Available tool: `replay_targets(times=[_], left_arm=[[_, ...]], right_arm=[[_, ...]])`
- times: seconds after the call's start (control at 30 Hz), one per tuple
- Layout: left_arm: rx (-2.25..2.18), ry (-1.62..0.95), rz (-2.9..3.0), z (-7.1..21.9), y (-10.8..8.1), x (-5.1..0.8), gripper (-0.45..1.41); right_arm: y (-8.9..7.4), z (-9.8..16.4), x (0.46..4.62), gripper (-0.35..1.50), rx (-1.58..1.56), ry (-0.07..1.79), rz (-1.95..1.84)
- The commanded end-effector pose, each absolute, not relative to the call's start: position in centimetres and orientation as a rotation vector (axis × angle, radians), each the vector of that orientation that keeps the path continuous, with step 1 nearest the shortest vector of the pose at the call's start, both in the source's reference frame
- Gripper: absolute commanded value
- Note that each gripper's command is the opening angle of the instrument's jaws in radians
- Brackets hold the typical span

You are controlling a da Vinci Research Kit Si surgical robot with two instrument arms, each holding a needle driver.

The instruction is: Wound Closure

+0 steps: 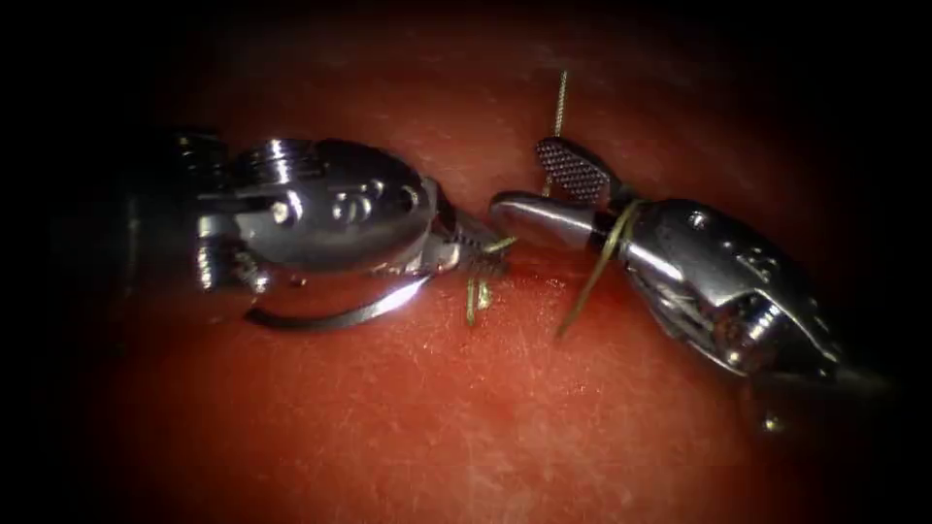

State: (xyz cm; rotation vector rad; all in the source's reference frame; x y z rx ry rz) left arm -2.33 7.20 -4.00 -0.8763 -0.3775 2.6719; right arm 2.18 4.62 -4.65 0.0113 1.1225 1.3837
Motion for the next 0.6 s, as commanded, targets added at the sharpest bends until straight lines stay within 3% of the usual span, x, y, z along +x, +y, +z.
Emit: replay_targets(times=[0.03, 0.6], left_arm=[[-0.875, -0.378, 2.67, -3.93, 7.21, -2.39, -0.35], [-0.862, -0.369, 2.654, -3.75, 7.58, -2.64, -0.35]], right_arm=[[4.65, -4.56, 2.22, 0.56, 0.009, 1.105, 1.395], [4.76, -4.29, 2.13, 0.56, -0.064, 0.982, 1.47]])
